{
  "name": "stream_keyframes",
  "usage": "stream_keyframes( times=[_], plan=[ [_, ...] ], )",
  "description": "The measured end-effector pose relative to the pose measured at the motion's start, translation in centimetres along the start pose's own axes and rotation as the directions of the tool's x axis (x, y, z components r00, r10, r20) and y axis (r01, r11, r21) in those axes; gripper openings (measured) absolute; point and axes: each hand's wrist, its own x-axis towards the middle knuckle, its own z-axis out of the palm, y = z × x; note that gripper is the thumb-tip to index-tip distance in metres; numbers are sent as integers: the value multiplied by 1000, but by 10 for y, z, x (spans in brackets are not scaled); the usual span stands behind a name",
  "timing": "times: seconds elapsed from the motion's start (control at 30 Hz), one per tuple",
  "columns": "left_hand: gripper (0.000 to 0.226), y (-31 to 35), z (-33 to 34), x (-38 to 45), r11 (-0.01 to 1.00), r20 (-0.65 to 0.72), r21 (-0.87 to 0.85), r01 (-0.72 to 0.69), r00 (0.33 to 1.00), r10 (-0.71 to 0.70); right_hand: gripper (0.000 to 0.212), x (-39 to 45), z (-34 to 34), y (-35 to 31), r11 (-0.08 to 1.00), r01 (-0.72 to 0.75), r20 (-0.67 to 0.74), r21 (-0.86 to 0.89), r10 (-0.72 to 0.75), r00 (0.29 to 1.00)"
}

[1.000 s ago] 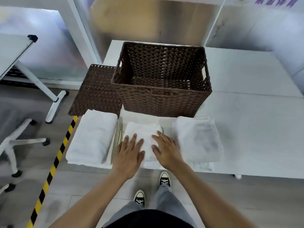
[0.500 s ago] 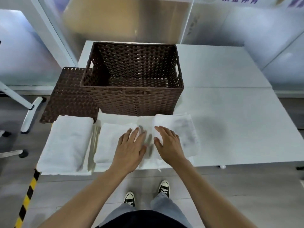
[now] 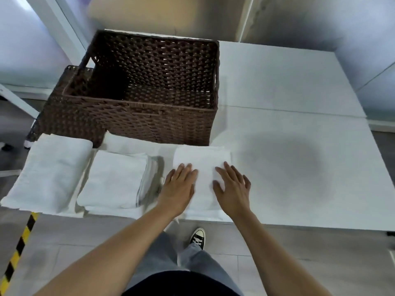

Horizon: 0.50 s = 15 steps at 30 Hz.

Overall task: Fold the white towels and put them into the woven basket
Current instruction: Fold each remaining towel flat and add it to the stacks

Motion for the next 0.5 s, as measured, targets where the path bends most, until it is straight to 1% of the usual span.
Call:
stream_keyframes(
  times=[0.1, 0.17, 0.2, 0.27, 0.33, 0.4, 0.43, 0.5],
  plan=[
    [60, -2, 15, 3, 999, -1, -14, 39, 999, -39, 56, -1, 7, 11, 999, -27, 120, 47, 21, 993],
    [56, -1, 21, 6, 997, -17, 1, 74, 997, -74, 62, 4, 7, 12, 993, -87, 210, 75, 70, 975],
    [56, 0, 23, 8, 995, -19, 6, 99, 995, -99, 64, 7, 6, 11, 987, -128, 256, 99, 99, 961],
    [60, 2, 26, 12, 981, -3, -36, 191, 981, -191, 68, 13, 3, 9, 972, -188, 335, 143, 131, 933],
    [61, 6, 27, 13, 952, -2, -105, 288, 957, -290, 71, 17, 2, 9, 960, -215, 363, 180, 138, 921],
    [60, 8, 29, 11, 909, 40, -216, 355, 934, -355, 74, 17, 3, 9, 942, -235, 374, 240, 133, 918],
    [60, 7, 31, 11, 883, 79, -292, 368, 929, -361, 75, 17, 4, 9, 934, -235, 370, 268, 126, 921],
    [60, 2, 32, 13, 821, 135, -452, 347, 937, -322, 77, 19, 7, 9, 920, -233, 349, 315, 116, 930]
  ],
)
